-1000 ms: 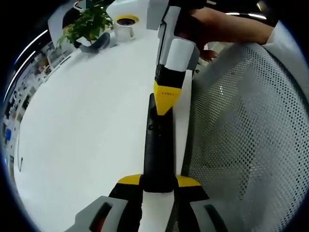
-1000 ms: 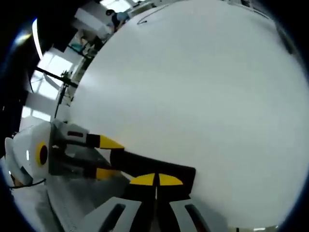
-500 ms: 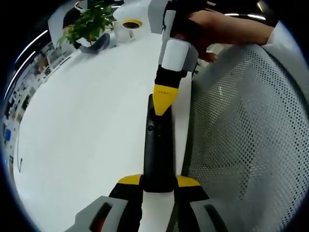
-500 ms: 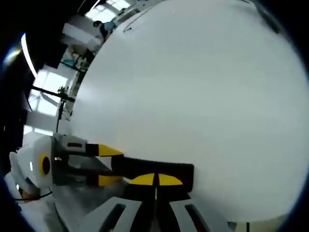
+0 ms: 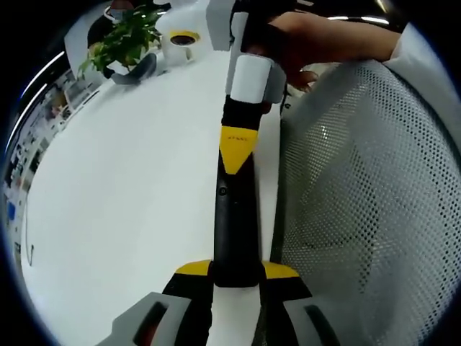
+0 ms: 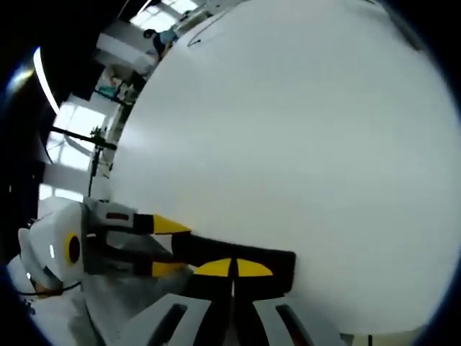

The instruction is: Press the specified remote control buttons in sequence, fully releasing each button before pressing the next.

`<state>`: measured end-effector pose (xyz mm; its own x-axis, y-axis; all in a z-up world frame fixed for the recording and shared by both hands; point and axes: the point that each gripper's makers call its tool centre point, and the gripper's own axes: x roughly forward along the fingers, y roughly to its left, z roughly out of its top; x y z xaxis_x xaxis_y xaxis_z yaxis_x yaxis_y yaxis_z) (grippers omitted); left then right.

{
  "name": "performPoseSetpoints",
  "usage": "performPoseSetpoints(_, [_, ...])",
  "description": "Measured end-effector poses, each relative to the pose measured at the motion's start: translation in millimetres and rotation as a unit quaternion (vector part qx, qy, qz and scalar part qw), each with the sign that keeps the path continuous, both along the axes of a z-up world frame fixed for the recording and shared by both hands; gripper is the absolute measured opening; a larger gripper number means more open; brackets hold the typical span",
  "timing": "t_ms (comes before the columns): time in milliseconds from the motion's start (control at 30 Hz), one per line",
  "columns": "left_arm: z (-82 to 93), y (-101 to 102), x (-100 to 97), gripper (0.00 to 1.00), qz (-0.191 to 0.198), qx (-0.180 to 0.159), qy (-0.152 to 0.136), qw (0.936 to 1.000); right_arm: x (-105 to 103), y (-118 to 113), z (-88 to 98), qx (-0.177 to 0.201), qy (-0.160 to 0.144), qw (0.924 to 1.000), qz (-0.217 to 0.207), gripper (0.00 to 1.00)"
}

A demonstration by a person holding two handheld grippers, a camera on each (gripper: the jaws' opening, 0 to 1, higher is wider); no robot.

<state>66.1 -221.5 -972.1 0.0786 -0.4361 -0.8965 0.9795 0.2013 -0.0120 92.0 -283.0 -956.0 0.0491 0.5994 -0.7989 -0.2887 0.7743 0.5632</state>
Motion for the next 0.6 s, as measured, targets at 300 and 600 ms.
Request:
performPoseSetpoints(300, [-0.3, -3.0, 1.3, 0.24, -0.016, 0.025, 0.005, 0.9995, 0.7, 8.0, 0.8, 0.012, 0.005, 0.9999, -0.004, 0.00])
performPoseSetpoints(600, [-0.3, -3.2, 1.1, 0.24, -0.008, 0.030, 0.006, 0.9995, 1.1, 14.1, 0.3, 0.026, 0.014, 0.9995, -0.012, 0.00])
